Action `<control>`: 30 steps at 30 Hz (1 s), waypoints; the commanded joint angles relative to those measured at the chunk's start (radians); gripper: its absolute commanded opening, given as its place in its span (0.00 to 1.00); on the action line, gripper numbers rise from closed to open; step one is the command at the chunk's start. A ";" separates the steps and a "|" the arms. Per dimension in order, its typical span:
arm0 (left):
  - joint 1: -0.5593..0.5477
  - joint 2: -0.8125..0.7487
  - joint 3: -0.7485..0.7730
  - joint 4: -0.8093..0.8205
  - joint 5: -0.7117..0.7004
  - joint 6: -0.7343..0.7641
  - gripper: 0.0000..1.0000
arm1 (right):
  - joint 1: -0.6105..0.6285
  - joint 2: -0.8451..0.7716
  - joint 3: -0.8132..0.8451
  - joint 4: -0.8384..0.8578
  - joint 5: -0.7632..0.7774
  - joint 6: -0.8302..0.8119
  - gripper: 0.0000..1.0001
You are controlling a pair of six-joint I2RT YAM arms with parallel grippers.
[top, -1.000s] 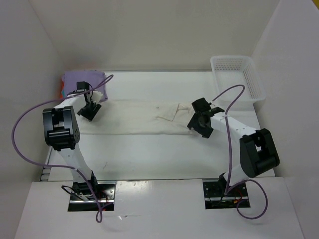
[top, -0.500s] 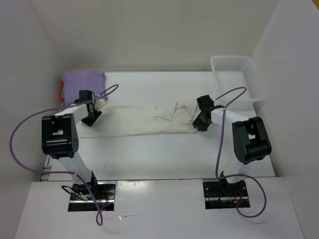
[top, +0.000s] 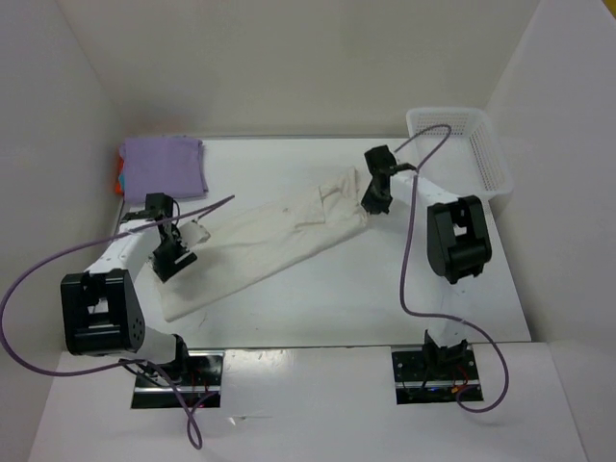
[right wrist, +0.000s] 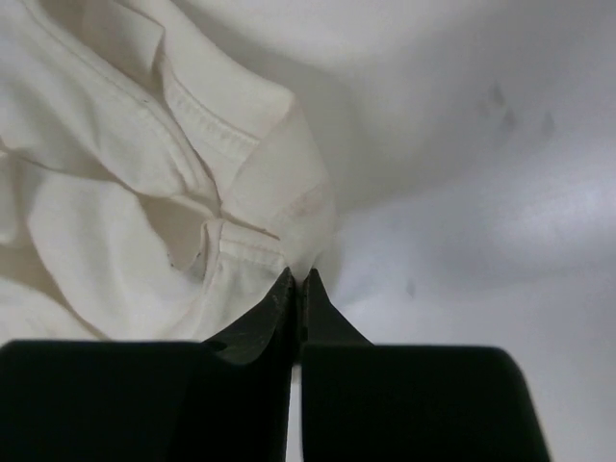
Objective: Fold and stack the t-shirts
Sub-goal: Rotate the tshirt 90 degrees
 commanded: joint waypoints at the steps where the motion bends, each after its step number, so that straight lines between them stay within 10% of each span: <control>1: 0.015 -0.004 0.101 -0.039 0.029 -0.009 0.81 | 0.019 0.166 0.250 -0.114 0.047 -0.135 0.00; 7: 0.015 0.137 0.182 0.061 0.020 -0.130 0.87 | 0.090 0.458 0.736 -0.229 0.209 -0.272 0.06; 8: 0.015 0.156 0.197 0.061 0.020 -0.157 0.89 | 0.102 0.478 0.869 -0.269 0.242 -0.284 0.35; 12: 0.015 0.210 0.219 0.110 0.008 -0.193 0.91 | 0.165 0.590 1.257 -0.471 0.357 -0.355 0.77; 19: 0.026 0.262 0.171 0.236 -0.071 -0.204 0.93 | 0.209 0.090 0.768 -0.366 0.326 -0.306 0.87; 24: 0.038 0.300 0.203 0.270 -0.049 -0.236 0.94 | 0.167 -0.181 0.220 -0.051 0.093 -0.255 0.70; 30: 0.038 0.351 0.213 0.280 -0.074 -0.246 0.97 | 0.157 0.048 0.394 -0.023 -0.118 -0.255 0.07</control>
